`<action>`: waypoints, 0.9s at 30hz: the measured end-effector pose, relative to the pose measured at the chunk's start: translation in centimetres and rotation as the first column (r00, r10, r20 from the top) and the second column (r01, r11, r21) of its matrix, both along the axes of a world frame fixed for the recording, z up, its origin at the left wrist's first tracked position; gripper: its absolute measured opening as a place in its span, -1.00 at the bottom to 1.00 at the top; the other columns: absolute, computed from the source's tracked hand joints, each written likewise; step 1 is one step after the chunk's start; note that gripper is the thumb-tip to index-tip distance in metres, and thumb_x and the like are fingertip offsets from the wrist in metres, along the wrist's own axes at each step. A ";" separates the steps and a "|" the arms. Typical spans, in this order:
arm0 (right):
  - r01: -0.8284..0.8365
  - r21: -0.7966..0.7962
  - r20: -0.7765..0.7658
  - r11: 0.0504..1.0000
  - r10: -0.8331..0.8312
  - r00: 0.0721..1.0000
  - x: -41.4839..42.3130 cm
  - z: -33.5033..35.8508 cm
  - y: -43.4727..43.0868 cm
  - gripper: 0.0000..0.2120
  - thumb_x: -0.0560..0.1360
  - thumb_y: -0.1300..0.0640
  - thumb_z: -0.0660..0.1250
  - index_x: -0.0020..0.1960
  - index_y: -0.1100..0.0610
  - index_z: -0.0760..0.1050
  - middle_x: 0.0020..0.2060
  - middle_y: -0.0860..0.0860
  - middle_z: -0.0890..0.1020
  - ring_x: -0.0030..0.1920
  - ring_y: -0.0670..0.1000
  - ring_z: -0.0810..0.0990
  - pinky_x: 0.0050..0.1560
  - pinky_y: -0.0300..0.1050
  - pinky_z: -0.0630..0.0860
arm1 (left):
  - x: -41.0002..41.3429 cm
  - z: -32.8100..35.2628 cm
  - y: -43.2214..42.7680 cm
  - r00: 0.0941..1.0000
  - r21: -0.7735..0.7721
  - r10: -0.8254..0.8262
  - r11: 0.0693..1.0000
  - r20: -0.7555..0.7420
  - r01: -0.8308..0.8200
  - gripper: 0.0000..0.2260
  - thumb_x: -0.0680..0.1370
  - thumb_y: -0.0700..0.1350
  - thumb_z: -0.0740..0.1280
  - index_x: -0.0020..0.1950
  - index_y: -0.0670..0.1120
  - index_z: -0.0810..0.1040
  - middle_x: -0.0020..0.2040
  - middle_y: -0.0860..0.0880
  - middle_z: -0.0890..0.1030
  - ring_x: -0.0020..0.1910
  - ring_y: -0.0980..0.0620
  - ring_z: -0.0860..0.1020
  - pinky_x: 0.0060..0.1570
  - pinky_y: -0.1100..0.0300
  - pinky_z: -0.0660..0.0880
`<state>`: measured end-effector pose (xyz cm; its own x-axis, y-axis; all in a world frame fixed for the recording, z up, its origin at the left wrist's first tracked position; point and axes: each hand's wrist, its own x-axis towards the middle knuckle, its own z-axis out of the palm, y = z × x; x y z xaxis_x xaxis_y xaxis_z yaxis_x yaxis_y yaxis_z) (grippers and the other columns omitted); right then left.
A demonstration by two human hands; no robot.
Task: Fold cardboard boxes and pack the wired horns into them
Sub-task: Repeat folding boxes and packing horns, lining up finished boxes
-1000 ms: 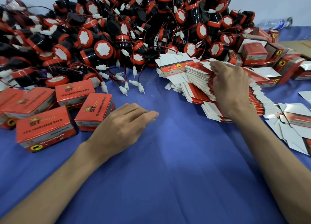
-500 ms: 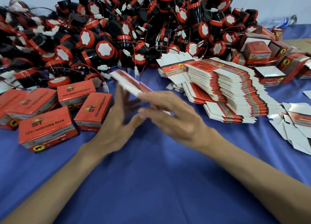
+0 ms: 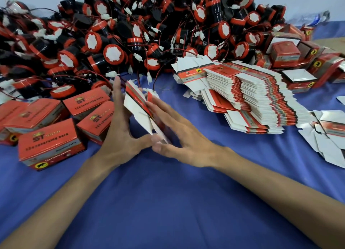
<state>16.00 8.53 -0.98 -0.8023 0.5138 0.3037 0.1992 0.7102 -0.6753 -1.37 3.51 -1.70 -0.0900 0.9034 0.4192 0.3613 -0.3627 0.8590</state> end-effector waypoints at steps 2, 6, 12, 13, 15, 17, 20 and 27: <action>-0.028 -0.014 0.047 1.000 0.028 0.999 0.0 -0.2 0.1 -0.20 0.49 0.00 0.30 0.56 0.17 -0.05 0.57 0.05 -0.10 0.55 -0.04 -0.17 0.53 0.11 0.01 | -0.3 -0.6 0.0 0.995 -0.009 0.026 1.000 -0.100 -0.027 0.16 0.20 0.33 0.50 0.40 -0.51 0.15 0.33 -0.39 0.39 0.36 -0.27 0.40 0.33 -0.02 0.40; -0.024 -0.043 0.027 0.999 0.025 0.999 0.1 -0.1 0.3 -0.18 0.47 0.01 0.35 0.56 0.13 -0.03 0.57 0.03 -0.02 0.55 -0.06 -0.07 0.51 0.10 0.05 | -0.3 -0.6 0.0 0.978 0.040 0.059 0.998 -0.202 -0.052 0.00 0.34 0.36 0.39 0.23 -0.56 0.29 0.06 -0.42 0.47 0.09 -0.39 0.49 0.07 -0.12 0.46; -0.042 -0.043 -0.033 0.998 0.040 0.999 0.1 -0.2 0.3 -0.29 0.53 0.06 0.27 0.56 0.15 0.01 0.56 0.06 0.06 0.54 0.01 0.04 0.48 0.16 0.12 | -0.1 -0.3 -0.2 0.976 0.072 0.068 0.996 -0.207 -0.054 0.05 0.36 0.42 0.35 0.21 -0.59 0.28 0.02 -0.35 0.49 0.01 -0.30 0.51 0.05 -0.28 0.46; -0.047 -0.038 -0.039 0.998 0.045 0.998 0.1 -0.1 0.3 -0.31 0.54 0.07 0.26 0.56 0.15 0.01 0.56 0.07 0.07 0.55 0.02 0.03 0.49 0.16 0.12 | -0.1 -0.3 -0.2 0.978 0.061 0.059 0.997 -0.198 -0.048 0.04 0.36 0.40 0.37 0.23 -0.58 0.28 0.08 -0.35 0.50 0.08 -0.30 0.52 0.09 -0.30 0.45; -0.067 -0.015 -0.044 0.998 0.066 0.997 0.1 0.0 0.4 -0.35 0.57 0.11 0.23 0.55 0.18 -0.01 0.56 0.11 0.05 0.56 0.01 -0.03 0.50 0.16 0.07 | -0.1 -0.3 -0.1 0.976 0.048 0.034 0.999 -0.213 -0.025 -0.01 0.40 0.37 0.35 0.28 -0.56 0.28 0.18 -0.39 0.49 0.20 -0.36 0.48 0.18 -0.29 0.42; -0.072 0.007 -0.048 0.997 0.072 0.996 0.1 0.1 0.4 -0.39 0.60 0.14 0.17 0.55 0.23 -0.02 0.56 0.13 0.03 0.56 0.00 -0.07 0.52 0.15 0.04 | -0.1 -0.3 -0.2 0.969 0.037 0.014 0.999 -0.248 -0.005 -0.09 0.49 0.35 0.26 0.28 -0.54 0.30 0.19 -0.39 0.49 0.19 -0.33 0.49 0.20 -0.17 0.45; -0.058 0.090 -0.069 0.994 0.064 0.996 -0.1 -0.2 0.4 -0.44 0.62 0.27 0.12 0.53 0.32 -0.03 0.55 0.17 0.04 0.56 0.05 -0.04 0.53 0.11 0.05 | 0.1 -0.6 -0.3 0.951 0.047 0.072 0.997 -0.301 -0.061 -0.23 0.55 0.21 0.18 0.38 -0.48 0.25 0.27 -0.28 0.49 0.25 -0.10 0.49 0.27 0.12 0.41; 0.176 0.216 -0.218 0.960 -0.128 0.967 -0.6 -0.7 0.4 -0.26 0.48 0.48 0.16 0.53 0.06 -0.03 0.49 0.06 0.28 0.37 -0.01 0.36 0.02 0.01 0.54 | 0.6 -1.2 0.3 0.892 0.200 0.214 0.969 -0.398 -0.143 -0.27 0.50 -0.05 0.13 0.56 -0.13 -0.20 0.36 -0.07 0.43 0.16 0.40 0.44 0.17 0.54 0.30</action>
